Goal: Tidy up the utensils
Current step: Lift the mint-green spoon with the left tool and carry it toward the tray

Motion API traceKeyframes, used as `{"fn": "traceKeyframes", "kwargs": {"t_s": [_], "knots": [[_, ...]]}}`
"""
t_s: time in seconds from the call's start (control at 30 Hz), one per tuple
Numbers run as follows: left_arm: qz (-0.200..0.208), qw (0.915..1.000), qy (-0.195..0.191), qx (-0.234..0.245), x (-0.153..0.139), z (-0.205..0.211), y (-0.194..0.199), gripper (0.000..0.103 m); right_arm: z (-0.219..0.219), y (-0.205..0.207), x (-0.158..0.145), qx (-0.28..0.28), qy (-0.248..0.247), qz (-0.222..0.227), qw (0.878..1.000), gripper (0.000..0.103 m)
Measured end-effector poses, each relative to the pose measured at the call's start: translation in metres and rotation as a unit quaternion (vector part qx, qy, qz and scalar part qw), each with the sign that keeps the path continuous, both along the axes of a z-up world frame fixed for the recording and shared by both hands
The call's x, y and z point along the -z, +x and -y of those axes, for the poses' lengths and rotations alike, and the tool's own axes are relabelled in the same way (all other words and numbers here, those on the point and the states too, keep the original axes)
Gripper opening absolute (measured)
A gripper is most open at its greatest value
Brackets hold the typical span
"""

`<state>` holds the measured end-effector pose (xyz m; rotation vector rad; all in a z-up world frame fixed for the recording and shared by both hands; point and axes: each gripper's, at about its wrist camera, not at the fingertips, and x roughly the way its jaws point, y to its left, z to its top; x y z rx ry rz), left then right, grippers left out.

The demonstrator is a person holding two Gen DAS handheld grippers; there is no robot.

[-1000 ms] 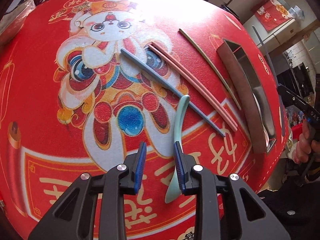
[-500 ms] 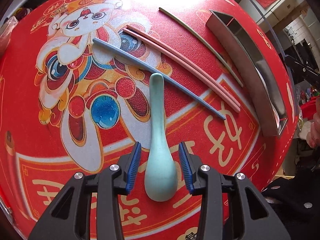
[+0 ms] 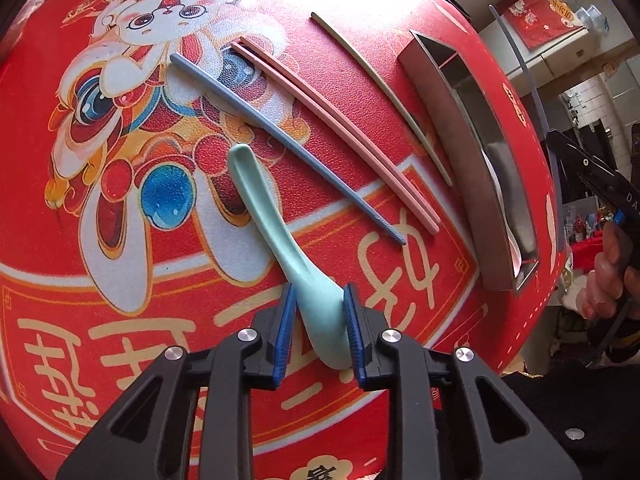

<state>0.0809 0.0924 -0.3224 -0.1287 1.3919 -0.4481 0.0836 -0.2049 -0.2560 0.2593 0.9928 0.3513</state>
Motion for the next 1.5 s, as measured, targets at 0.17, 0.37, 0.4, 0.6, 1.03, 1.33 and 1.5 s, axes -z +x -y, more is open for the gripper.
{"fn": "traceKeyframes", "kwargs": {"t_s": [0.17, 0.37, 0.4, 0.6, 1.03, 1.33, 1.5], "knots": [[0.000, 0.9994, 0.018, -0.028, -0.001, 0.004, 0.003, 0.030, 0.000, -0.002, -0.001, -0.003, 0.001, 0.001, 1.000, 0.006], [-0.013, 0.9977, 0.021, -0.064, 0.003, 0.007, -0.007, 0.032, 0.006, -0.003, -0.002, 0.002, 0.004, 0.002, 1.000, 0.006], [-0.011, 0.9973, 0.021, -0.070, 0.004, 0.007, -0.007, 0.032, 0.007, -0.004, -0.002, 0.003, 0.005, 0.003, 1.000, 0.006], [-0.005, 0.9954, 0.037, -0.088, 0.003, 0.013, -0.012, 0.024, 0.009, -0.005, -0.005, 0.000, 0.008, 0.008, 1.000, 0.006], [-0.007, 0.9978, 0.024, -0.062, -0.011, 0.045, -0.019, 0.009, 0.023, -0.011, -0.008, 0.006, 0.016, 0.013, 1.000, 0.006], [-0.002, 0.9983, 0.027, -0.052, -0.003, 0.063, -0.015, 0.010, 0.032, -0.017, -0.009, 0.010, 0.016, 0.012, 1.000, 0.006], [0.014, 0.9977, 0.029, -0.059, -0.004, 0.061, -0.009, 0.019, 0.033, -0.019, -0.009, 0.012, 0.015, 0.013, 1.000, 0.006]]}}
